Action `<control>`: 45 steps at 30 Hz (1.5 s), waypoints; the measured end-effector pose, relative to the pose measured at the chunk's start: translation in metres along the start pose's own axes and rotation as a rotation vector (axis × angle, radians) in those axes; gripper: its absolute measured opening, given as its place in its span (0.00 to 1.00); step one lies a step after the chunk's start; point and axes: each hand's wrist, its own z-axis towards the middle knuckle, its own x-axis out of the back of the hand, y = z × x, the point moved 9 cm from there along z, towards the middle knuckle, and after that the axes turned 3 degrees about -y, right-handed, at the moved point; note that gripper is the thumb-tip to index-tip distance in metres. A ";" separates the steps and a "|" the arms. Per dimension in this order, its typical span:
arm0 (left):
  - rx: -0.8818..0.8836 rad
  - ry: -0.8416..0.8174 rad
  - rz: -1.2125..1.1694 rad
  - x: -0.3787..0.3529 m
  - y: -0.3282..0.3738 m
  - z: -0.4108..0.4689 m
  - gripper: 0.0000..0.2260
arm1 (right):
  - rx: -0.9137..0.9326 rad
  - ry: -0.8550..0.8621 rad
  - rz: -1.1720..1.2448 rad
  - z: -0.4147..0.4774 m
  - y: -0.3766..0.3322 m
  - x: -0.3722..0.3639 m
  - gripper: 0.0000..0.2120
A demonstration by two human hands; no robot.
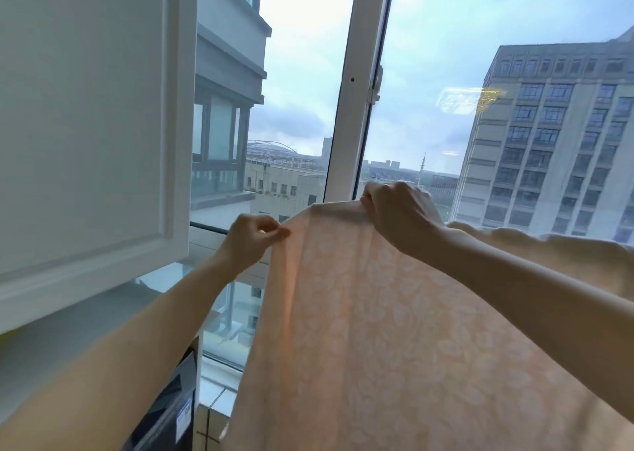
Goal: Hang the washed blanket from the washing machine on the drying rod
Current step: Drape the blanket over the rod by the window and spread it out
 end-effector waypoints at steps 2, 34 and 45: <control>-0.009 0.083 -0.041 0.012 0.009 0.007 0.07 | -0.013 0.012 -0.019 -0.001 0.009 0.006 0.09; -0.530 -0.071 0.353 -0.129 0.180 -0.010 0.14 | -0.098 -0.034 0.170 -0.084 0.104 0.056 0.09; -0.557 0.092 0.389 -0.147 0.194 -0.018 0.20 | -0.194 -0.035 0.256 -0.137 0.154 0.084 0.05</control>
